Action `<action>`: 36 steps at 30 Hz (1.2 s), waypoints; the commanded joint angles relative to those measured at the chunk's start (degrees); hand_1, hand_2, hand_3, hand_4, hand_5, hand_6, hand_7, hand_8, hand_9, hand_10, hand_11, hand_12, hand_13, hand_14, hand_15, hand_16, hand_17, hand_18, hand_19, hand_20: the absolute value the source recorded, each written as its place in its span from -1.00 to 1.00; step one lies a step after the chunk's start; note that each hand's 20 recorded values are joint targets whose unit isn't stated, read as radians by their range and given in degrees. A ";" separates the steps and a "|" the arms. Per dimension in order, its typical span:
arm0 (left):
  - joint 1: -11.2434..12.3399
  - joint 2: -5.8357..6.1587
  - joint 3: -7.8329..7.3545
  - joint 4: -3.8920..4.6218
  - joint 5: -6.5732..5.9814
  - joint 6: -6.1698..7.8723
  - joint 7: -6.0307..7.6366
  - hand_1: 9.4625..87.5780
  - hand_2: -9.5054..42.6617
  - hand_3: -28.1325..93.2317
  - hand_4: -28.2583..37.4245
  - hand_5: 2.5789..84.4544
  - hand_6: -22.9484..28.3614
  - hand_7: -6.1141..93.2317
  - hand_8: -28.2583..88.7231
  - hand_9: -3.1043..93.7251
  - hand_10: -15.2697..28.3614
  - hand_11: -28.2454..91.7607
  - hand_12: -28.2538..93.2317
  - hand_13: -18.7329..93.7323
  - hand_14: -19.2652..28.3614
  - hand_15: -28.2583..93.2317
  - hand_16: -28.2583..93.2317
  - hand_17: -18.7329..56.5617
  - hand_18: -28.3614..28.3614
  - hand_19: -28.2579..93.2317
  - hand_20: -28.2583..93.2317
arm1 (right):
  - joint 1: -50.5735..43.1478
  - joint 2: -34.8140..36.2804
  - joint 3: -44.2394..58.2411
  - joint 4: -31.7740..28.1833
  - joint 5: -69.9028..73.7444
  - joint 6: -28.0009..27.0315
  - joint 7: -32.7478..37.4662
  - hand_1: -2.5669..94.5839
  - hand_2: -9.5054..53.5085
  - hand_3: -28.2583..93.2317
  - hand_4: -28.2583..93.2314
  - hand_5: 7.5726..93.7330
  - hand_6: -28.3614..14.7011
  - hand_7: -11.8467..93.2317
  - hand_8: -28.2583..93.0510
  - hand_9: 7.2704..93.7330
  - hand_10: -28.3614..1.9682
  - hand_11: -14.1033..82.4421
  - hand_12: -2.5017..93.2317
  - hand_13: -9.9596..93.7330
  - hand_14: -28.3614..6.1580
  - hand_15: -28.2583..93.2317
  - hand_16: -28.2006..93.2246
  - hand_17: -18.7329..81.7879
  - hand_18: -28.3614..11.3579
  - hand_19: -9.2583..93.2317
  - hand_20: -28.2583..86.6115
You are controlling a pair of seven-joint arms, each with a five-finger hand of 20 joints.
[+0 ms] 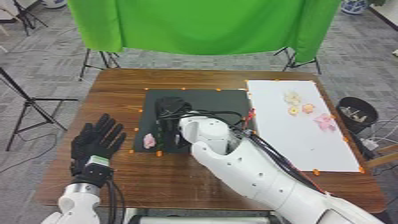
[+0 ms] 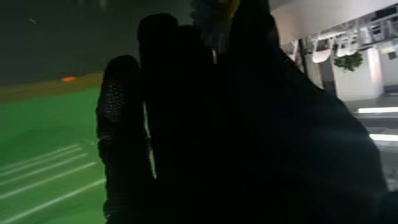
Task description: Arrange flowers
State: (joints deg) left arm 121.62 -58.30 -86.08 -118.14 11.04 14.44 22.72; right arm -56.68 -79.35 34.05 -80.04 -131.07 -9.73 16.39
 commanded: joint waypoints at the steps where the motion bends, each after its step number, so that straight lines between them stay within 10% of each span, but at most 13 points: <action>1: 0.25 0.16 -0.20 -1.17 -1.25 4.77 1.23 -0.51 0.05 0.67 -1.00 -0.10 0.26 -0.50 -0.69 -0.31 0.39 -0.07 -0.36 -0.26 0.49 0.18 -0.68 -0.69 0.51 0.10 -0.38 | -0.42 0.26 0.79 -1.46 0.86 -0.19 0.68 0.23 -1.00 0.67 -1.00 0.23 0.53 -0.40 -0.79 0.35 0.37 -0.49 -0.66 0.39 0.25 -0.06 0.08 -0.06 -0.47 0.63 0.08; 15: 0.60 -0.57 -0.50 -1.05 -2.15 4.12 1.34 -0.51 0.04 0.68 -1.00 -0.15 0.26 -0.48 -0.69 -0.35 0.38 -0.06 -0.37 -0.27 0.49 0.18 -0.69 -0.69 0.51 0.11 -0.38 | -2.29 1.92 3.00 -6.46 -0.15 -3.43 -0.71 0.09 -1.00 0.76 -1.00 0.08 0.47 -0.41 -0.79 0.16 0.32 -0.51 -0.70 0.35 0.12 0.07 -0.06 -0.08 -0.52 0.66 0.06; 21: 0.80 -0.71 -0.71 -0.24 -1.04 2.09 -0.82 -0.51 0.04 0.68 -1.00 -0.14 0.26 -0.48 -0.69 -0.35 0.39 -0.06 -0.37 -0.27 0.48 0.18 -0.69 -0.70 0.51 0.11 -0.38 | -9.01 6.84 15.29 -16.42 -2.78 -5.07 -2.10 0.00 -1.00 0.81 -1.00 -0.04 0.42 -0.42 -0.79 0.05 0.25 -0.52 -0.71 0.27 0.03 0.14 -0.19 -0.09 -0.55 0.67 0.05; 36: 3.91 -1.79 -2.25 -1.20 -1.10 0.33 -0.11 -0.51 0.05 0.67 -1.00 -0.08 0.26 -0.50 -0.68 -0.29 0.40 -0.07 -0.37 -0.26 0.50 0.18 -0.68 -0.70 0.51 0.11 -0.38 | -27.97 20.77 43.60 -30.21 6.56 -8.70 17.69 -0.06 -1.00 0.81 -1.00 -0.20 0.23 -0.51 -0.73 -0.20 0.06 -0.58 -0.70 0.02 -0.13 -0.09 -0.27 -0.20 -0.57 0.53 -0.02</action>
State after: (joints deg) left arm 123.53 -59.24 -88.17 -118.83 9.85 15.35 22.36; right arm -76.94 -67.00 70.14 -109.99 -123.84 -19.08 32.06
